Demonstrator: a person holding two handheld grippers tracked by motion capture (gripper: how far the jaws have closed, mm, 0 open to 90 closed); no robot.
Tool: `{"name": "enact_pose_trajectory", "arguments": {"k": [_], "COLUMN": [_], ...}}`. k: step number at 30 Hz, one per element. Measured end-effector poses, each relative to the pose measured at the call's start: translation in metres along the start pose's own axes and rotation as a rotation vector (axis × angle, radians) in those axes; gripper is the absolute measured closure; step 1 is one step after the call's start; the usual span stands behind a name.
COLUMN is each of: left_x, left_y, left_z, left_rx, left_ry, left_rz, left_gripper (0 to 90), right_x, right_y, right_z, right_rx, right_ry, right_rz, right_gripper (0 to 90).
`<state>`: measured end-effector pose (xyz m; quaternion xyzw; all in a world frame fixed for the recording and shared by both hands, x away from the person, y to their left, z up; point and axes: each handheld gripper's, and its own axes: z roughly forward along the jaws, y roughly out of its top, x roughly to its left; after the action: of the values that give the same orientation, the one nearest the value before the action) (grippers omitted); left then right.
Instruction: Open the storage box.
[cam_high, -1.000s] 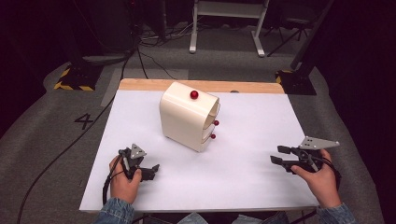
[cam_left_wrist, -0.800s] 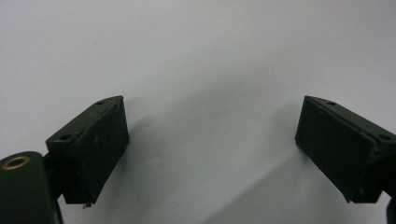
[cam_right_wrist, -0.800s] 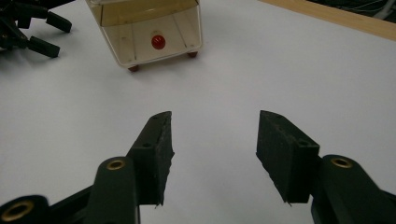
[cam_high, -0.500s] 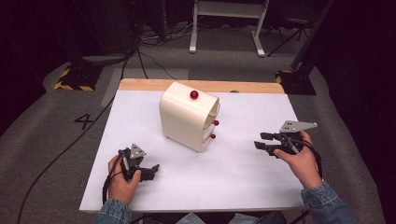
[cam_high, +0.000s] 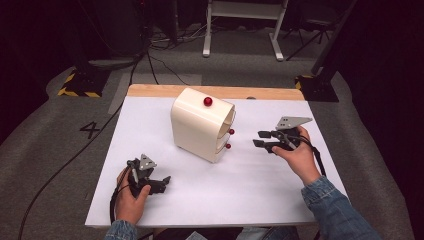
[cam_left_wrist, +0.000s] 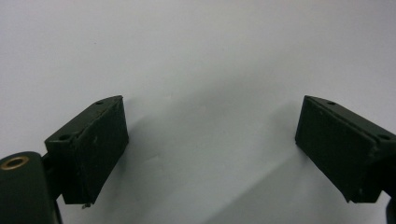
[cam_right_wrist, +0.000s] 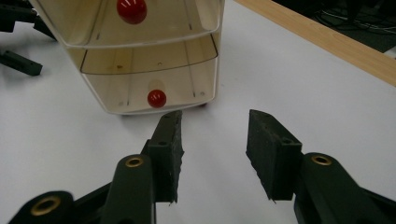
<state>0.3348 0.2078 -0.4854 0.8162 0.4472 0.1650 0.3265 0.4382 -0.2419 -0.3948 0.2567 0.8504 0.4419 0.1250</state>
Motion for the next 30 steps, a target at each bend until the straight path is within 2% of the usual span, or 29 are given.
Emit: {"name": "enact_pose_trajectory", "arguments": {"k": [3,6,10,23,30], "left_x": [0.0,0.0,0.0,0.0,0.0], "left_y": [0.0,0.0,0.0,0.0,0.0], "left_z": [0.0,0.0,0.0,0.0,0.0], "left_rx": [-0.001,0.0,0.0,0.002,0.001], "left_ry": [0.002,0.001,-0.001,-0.004,-0.003], "left_rz": [0.003,0.001,-0.002,-0.004,-0.004], "left_gripper": [9.5,9.5,9.5,9.4,9.4], "right_x": [0.001,0.005,0.01,0.023,0.026], "right_y": [0.004,0.009,0.011,0.003,-0.003], "right_z": [0.013,0.024,0.036,0.067,0.081], "right_rx": [-0.014,-0.016,-0.025,0.02,0.014], "right_ry": [0.023,0.035,0.075,0.124,0.155], "right_rz": [-0.002,-0.033,-0.042,-0.05,-0.039], "right_gripper": [57.7,59.3,61.0,63.2,66.2]}}
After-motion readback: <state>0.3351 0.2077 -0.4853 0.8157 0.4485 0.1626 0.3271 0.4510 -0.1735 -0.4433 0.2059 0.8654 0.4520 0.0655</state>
